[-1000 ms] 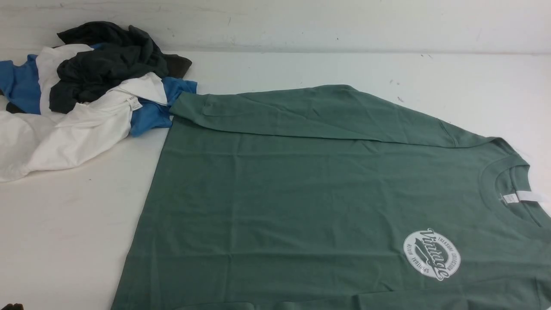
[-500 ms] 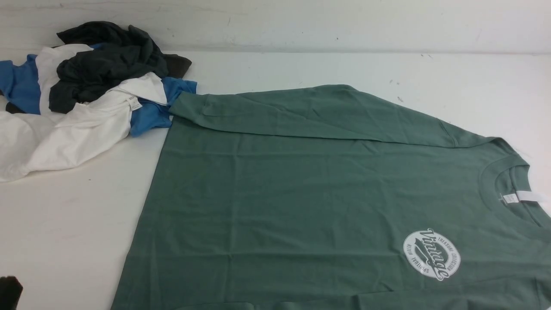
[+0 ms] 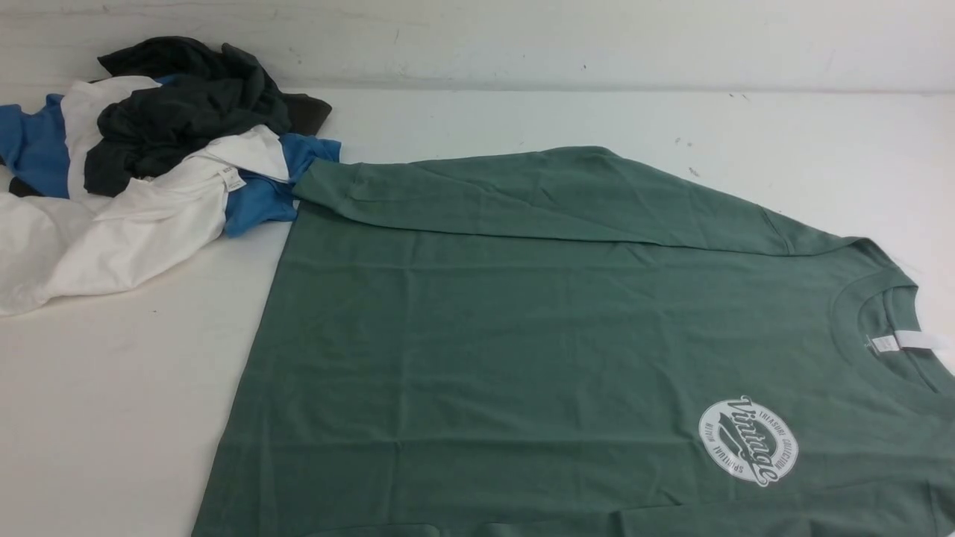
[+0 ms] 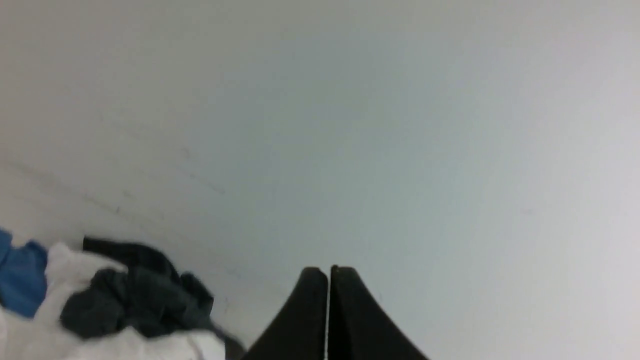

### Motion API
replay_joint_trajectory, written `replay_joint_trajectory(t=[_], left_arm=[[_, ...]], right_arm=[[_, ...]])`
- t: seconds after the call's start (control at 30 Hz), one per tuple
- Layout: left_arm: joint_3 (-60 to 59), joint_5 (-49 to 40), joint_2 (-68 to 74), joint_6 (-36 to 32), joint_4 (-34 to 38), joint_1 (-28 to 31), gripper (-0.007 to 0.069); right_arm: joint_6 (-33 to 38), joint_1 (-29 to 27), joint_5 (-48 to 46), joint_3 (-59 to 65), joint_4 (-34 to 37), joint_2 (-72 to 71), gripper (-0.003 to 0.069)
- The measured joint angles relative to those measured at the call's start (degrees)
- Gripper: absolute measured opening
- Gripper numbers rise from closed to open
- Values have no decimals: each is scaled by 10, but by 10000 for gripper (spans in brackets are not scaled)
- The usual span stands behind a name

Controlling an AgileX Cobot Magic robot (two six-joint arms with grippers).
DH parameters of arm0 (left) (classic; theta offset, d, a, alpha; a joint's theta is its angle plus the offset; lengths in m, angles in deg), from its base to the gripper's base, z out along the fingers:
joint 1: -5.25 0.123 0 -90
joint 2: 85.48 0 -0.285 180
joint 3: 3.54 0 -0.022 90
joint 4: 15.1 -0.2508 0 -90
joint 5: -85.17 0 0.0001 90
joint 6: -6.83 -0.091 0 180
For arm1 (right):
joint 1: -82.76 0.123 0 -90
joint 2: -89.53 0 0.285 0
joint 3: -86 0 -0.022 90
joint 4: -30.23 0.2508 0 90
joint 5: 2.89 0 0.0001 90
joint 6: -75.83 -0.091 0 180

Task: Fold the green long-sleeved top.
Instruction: Use the left arm to clamp the cuff closest to it

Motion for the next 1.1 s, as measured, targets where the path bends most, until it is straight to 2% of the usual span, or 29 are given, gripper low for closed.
replay_joint_trajectory(t=[0.07, 0.13, 0.2, 0.33, 0.37, 0.4, 0.43, 0.47, 0.6, 0.67, 0.77, 0.8, 0.9, 0.93, 1.03, 1.07, 1.1], left_arm=[[1, 39, 0, -1, 1, 0, -4], [39, 59, 0, -1, 5, 0, -4], [83, 40, 1, -1, 5, 0, -4], [250, -120, 40, -1, -28, 0, -4], [259, -145, 49, -1, -34, 0, -4], [333, -241, 89, -1, -59, 0, -4], [342, -270, 94, -2, -62, 0, -4], [420, -413, 153, -10, -86, 0, -4], [541, -733, 306, -57, -114, 0, -4], [568, -848, 380, -81, -117, 0, -4], [574, -940, 491, -111, -115, 0, -4], [573, -942, 497, -114, -114, 0, -4], [549, -952, 587, -163, -81, -7, -4], [541, -952, 597, -172, -77, -13, -4], [505, -945, 630, -187, -72, -61, -4], [503, -942, 631, -187, -71, -69, -4], [484, -928, 644, -182, -68, -97, -4]], right_arm=[[-10, 0, 22, 3, 24, 0, -15], [-48, 0, 88, 6, 115, 0, -15], [-79, 0, 142, 6, 186, 0, -15], [-117, 0, 229, 6, 315, 0, -15], [-118, 0, 233, 6, 320, 0, -15], [-121, 0, 251, 6, 355, 0, -15], [-121, 0, 255, 6, 359, 0, -15], [-121, 0, 271, 6, 384, 0, -15], [-121, 0, 301, 6, 398, 0, -15], [-122, 1, 309, 6, 401, 0, -15], [-122, 7, 263, -4, 396, 0, -15], [-122, 7, 256, -7, 394, 0, -15], [-110, 25, 115, -101, 354, 14, -15], [-106, 28, 101, -124, 346, 25, -15], [-44, 47, -26, -270, 291, 132, -15], [-40, 47, -36, -270, 291, 132, -15], [5, 54, -117, -338, 269, 198, -15]])
